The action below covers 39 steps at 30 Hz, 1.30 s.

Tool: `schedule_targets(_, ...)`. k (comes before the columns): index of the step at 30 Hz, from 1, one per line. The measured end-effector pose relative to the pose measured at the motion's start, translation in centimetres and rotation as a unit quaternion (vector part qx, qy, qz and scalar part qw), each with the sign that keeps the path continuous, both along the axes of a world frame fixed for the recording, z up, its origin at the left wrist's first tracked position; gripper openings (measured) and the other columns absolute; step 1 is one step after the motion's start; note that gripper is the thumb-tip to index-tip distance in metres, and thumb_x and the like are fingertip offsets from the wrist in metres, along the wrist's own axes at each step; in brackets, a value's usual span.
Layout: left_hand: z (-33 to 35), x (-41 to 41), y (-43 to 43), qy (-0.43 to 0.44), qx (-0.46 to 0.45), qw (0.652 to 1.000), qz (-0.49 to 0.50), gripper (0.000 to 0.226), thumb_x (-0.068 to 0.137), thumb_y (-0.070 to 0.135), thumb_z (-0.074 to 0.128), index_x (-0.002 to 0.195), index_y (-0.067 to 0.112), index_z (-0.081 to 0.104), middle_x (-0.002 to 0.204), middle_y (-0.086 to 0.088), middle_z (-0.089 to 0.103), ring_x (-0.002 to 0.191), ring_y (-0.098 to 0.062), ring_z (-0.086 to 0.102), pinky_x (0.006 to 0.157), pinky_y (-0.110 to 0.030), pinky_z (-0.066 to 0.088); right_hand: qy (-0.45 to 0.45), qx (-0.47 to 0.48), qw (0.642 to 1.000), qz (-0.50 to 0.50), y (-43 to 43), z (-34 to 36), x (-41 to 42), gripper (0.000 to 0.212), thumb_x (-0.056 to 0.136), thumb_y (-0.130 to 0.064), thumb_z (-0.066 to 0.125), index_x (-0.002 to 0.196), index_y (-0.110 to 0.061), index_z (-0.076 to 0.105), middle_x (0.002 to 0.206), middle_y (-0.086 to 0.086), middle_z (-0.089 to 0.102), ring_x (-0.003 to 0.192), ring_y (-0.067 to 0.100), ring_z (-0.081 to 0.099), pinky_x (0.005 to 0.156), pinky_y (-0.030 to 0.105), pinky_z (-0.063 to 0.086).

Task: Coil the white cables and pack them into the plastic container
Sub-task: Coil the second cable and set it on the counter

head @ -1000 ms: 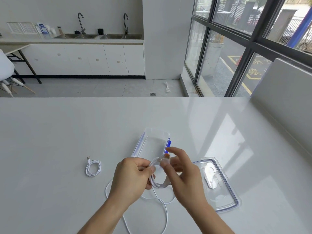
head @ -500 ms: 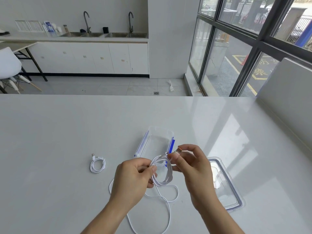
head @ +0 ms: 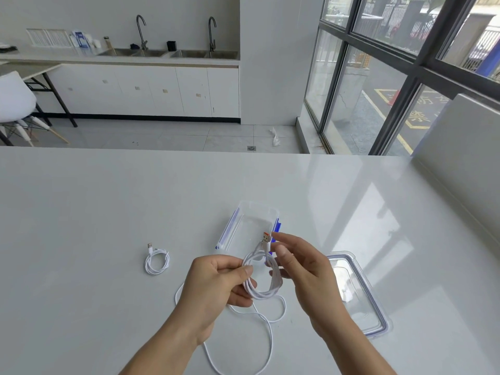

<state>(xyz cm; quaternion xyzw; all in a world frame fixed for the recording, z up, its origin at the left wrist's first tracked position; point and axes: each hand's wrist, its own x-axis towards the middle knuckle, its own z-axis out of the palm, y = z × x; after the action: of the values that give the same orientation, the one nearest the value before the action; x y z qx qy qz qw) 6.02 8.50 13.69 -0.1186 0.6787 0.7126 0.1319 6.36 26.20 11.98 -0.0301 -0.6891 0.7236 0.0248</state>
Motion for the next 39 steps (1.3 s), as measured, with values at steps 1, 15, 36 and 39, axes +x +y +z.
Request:
schedule_targets(1, 0.0, 0.0, 0.0, 0.0, -0.001, 1.0, -0.002, 0.009, 0.086, 0.002, 0.073, 0.079, -0.002, 0.077, 0.077, -0.028, 0.075, 0.053, -0.028, 0.064, 0.055, -0.036, 0.061, 0.005, 0.005, 1.0, -0.005, -0.1, 0.0, -0.1, 0.02, 0.096, -0.019, 0.068, 0.112, -0.028, 0.076, 0.1, -0.001, 0.079, 0.09, 0.026, 0.074, 0.078, 0.033, 0.061)
schedule_targets(15, -0.1, 0.1, -0.6, 0.003, -0.004, 1.0, -0.015, 0.01, 0.087, 0.005, 0.074, 0.078, 0.002, 0.078, 0.065, -0.015, 0.072, 0.05, -0.025, 0.062, 0.056, -0.037, 0.061, 0.168, 0.235, 0.957, 0.015, -1.1, -0.4, -0.3, 0.037, 0.09, -0.015, 0.077, 0.123, -0.031, 0.07, 0.121, -0.014, 0.064, 0.093, 0.014, 0.071, 0.074, 0.032, 0.061)
schedule_targets(36, -3.2, -0.5, -4.3, -0.03, -0.007, 0.999, 0.032, 0.008, 0.088, 0.006, 0.073, 0.083, 0.0, 0.076, 0.068, -0.014, 0.072, 0.056, -0.024, 0.061, 0.055, -0.034, 0.059, -0.154, -0.013, 0.983, 0.097, -2.1, -2.6, -1.5, 0.02, 0.076, -0.021, 0.084, 0.094, -0.01, 0.082, 0.082, 0.018, 0.078, 0.067, 0.022, 0.068, 0.066, 0.032, 0.059)
schedule_targets(39, -3.7, -0.3, -5.4, -0.03, -0.018, 0.999, 0.037, 0.008, 0.089, 0.006, 0.072, 0.084, 0.002, 0.076, 0.067, -0.012, 0.074, 0.056, -0.023, 0.063, 0.057, -0.035, 0.06, -0.165, -0.01, 0.978, 0.129, -3.5, -3.2, -2.1, 0.01, 0.082, -0.013, 0.081, 0.092, -0.012, 0.082, 0.079, 0.011, 0.078, 0.067, 0.02, 0.068, 0.067, 0.029, 0.058)
